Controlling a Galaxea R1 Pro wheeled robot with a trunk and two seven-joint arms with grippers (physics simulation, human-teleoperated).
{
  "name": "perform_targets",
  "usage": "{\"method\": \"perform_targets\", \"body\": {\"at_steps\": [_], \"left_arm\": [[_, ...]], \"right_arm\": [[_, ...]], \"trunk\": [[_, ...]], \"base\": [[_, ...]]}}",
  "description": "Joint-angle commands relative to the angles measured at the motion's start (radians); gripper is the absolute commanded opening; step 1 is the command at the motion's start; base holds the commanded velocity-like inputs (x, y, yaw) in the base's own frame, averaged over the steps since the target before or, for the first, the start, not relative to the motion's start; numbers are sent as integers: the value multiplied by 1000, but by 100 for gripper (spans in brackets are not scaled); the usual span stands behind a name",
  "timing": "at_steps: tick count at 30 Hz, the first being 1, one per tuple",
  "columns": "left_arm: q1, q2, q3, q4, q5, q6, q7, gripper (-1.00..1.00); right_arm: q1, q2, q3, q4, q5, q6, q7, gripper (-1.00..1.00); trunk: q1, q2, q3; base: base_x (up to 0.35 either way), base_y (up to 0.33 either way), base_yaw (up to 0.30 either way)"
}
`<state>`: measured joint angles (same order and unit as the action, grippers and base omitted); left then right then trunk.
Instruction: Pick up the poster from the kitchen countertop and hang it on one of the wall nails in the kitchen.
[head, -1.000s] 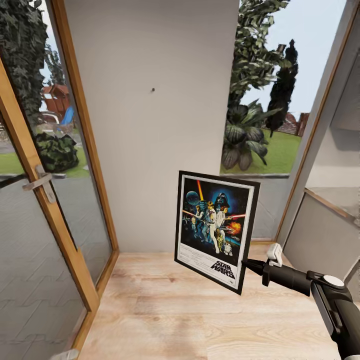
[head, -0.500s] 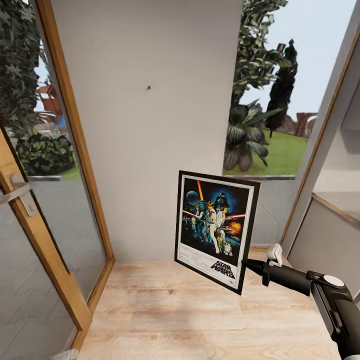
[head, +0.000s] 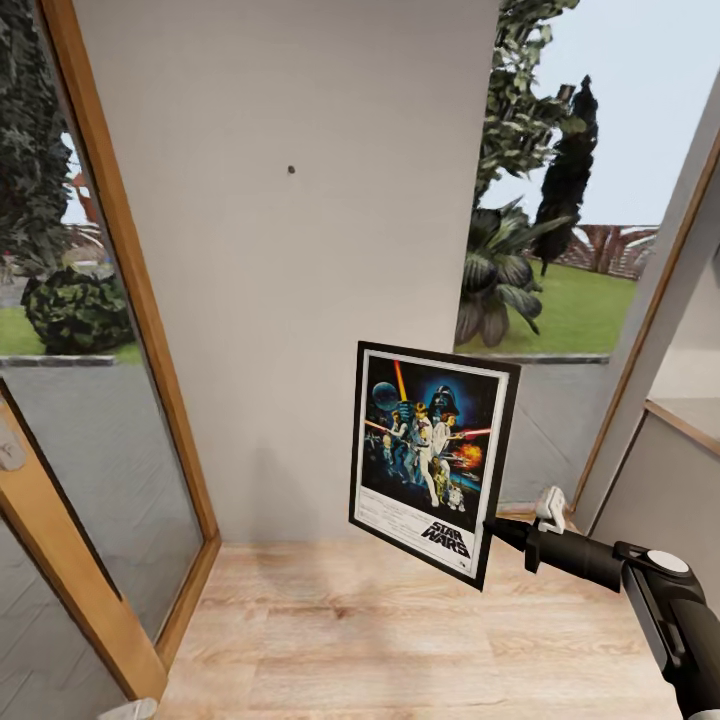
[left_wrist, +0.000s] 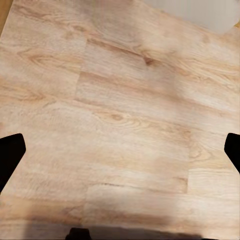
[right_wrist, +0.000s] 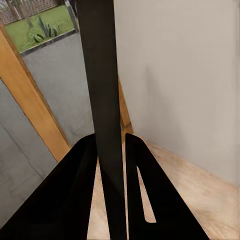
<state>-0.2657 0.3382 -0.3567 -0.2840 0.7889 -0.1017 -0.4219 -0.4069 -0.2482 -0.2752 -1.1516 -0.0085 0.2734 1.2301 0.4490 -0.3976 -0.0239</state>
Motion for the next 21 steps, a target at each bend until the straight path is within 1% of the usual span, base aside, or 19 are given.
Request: {"method": "perform_targets", "body": {"at_steps": [1, 2, 3, 8, 9, 10, 12, 13, 17, 18, 20, 21], "left_arm": [[-1, 1, -8, 1, 7, -6, -1, 100], [-1, 1, -8, 1, 7, -6, -1, 100], [-1, 1, -9, 0, 7, -7, -4, 100], [-1, -2, -13, 1, 6, -7, -10, 100], [-1, -2, -13, 37, 7, -8, -11, 100], [-1, -3, -14, 60, 7, -8, -11, 100], [-1, -4, -14, 69, 7, -9, -11, 100], [-1, -6, -16, 83, 6, -9, -11, 100], [-1, -11, -18, 118, 7, -9, -11, 100], [-1, -12, -18, 125, 7, -9, -12, 100], [-1, -15, -18, 137, 7, -10, -12, 100], [-1, -17, -19, 143, 6, -10, -12, 100]], "right_arm": [[-1, 0, -1, -1, -2, 12, 7, -100], [-1, 0, -1, -2, -2, 13, 7, -100], [-1, 0, 0, -25, -2, 26, 9, -100], [-1, 1, 1, -37, -7, 45, 8, -100], [-1, 1, 1, -38, -10, 46, 15, -100], [-1, 1, 8, -42, -12, 48, 42, -100], [-1, 1, 16, -46, -12, 49, 54, -100], [-3, 1, 33, -82, -13, 82, 67, -100], [-6, 2, 39, -146, -13, 164, 70, -100], [-7, 4, 40, -157, -14, 173, 70, -100], [-14, 19, 41, -180, -14, 193, 70, -100], [-30, 35, 42, -189, -14, 202, 70, -100]], "trunk": [[1, -2, -2], [1, -2, -2], [1, -2, -2], [1, -2, -2], [1, -2, -2], [1, -2, -2], [1, -2, -2], [1, -2, -2], [1, -2, -2], [1, -2, -2], [1, -2, -2], [1, -2, -2]], "base": [[109, 0, 0], [87, 0, 0], [29, 0, 0], [10, 0, 0], [0, 0, 0], [0, 0, 0], [0, 0, 0], [0, 0, 0], [0, 0, 0], [0, 0, 0], [0, 0, 0], [0, 0, 0]]}}
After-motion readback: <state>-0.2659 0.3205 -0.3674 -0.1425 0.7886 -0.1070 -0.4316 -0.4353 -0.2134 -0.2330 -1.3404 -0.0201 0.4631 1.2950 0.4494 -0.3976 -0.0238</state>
